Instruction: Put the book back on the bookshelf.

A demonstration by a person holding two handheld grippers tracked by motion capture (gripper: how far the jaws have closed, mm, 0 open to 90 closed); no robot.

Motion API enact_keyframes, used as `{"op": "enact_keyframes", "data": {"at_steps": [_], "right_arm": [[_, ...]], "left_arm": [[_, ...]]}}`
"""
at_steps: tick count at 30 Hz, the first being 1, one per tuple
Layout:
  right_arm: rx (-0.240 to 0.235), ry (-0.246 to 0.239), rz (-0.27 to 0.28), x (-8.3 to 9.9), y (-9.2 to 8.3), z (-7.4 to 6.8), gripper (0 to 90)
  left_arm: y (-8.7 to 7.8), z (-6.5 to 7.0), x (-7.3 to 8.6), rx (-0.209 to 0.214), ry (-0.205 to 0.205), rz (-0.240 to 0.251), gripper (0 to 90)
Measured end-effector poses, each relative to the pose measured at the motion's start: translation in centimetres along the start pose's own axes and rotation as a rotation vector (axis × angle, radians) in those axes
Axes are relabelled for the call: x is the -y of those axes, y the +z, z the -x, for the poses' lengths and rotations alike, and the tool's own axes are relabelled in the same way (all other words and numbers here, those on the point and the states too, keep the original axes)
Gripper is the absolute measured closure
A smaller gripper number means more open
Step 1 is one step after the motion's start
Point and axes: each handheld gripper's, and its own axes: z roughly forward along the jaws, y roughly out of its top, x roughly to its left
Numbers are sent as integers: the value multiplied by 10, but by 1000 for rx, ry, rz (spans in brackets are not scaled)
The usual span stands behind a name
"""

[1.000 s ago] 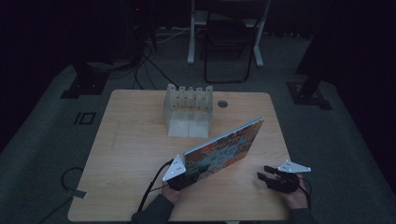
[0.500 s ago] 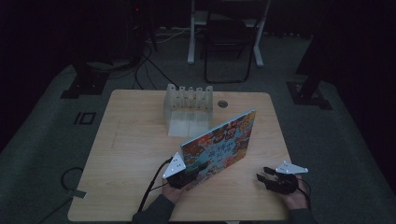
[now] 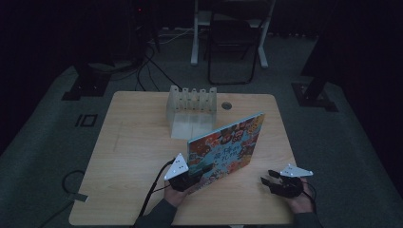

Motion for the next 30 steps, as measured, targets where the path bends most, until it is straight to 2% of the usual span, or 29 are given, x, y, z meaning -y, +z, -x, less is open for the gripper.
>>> {"op": "enact_keyframes", "data": {"at_steps": [3, 11, 21, 25, 30], "right_arm": [[6, -9, -15, 0, 1, -1, 431], [20, -48, -49, -1, 4, -6, 394], [14, -51, -50, -1, 4, -6, 377], [10, -51, -51, -1, 4, -6, 369], [4, -50, -52, -1, 4, -6, 362]], "left_arm": [[-1, 1, -1, -1, 2, 0, 812], [-4, 3, -5, -3, 17, -6, 813], [-7, 3, -7, -15, 21, -6, 813], [-11, 6, -8, -31, 46, -4, 813], [-13, 5, -9, -38, 42, -7, 813]]}}
